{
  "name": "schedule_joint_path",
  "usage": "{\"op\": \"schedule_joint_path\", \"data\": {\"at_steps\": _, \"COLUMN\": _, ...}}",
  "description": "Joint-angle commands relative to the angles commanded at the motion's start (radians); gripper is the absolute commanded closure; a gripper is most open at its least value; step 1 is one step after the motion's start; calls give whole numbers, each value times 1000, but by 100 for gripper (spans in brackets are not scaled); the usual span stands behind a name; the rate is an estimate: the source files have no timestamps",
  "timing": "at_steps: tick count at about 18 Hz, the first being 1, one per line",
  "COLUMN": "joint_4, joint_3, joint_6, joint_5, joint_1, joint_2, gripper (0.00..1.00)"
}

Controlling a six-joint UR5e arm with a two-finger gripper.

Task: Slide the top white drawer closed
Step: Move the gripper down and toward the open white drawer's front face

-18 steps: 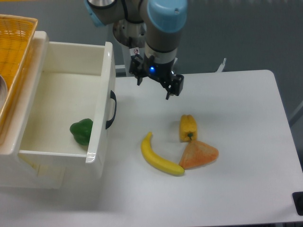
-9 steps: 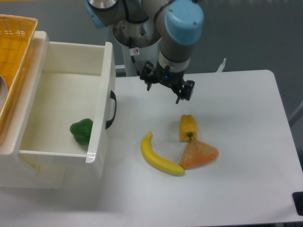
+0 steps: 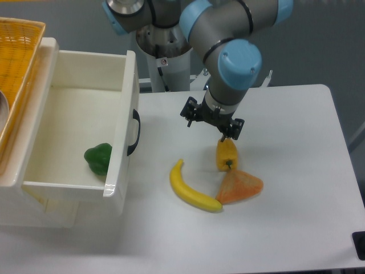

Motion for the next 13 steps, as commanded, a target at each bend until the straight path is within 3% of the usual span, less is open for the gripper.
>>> {"op": "schedule_joint_path", "data": {"at_steps": 3, "joint_4": 31, "joint_3": -2, "joint_6": -46, "joint_5": 2, "joint_1": -11, "joint_2": -23, "gripper": 0}}
{"op": "schedule_joint_path", "data": {"at_steps": 7, "joint_4": 31, "joint_3": -8, "joint_6": -135, "joint_5": -6, "joint_1": -35, "joint_2": -54, "gripper": 0}}
{"op": "schedule_joint_path", "data": {"at_steps": 13, "joint_4": 29, "joint_3": -20, "joint_6": -138, "joint_5": -17, "joint_1": -49, "joint_2": -84, "gripper": 0}}
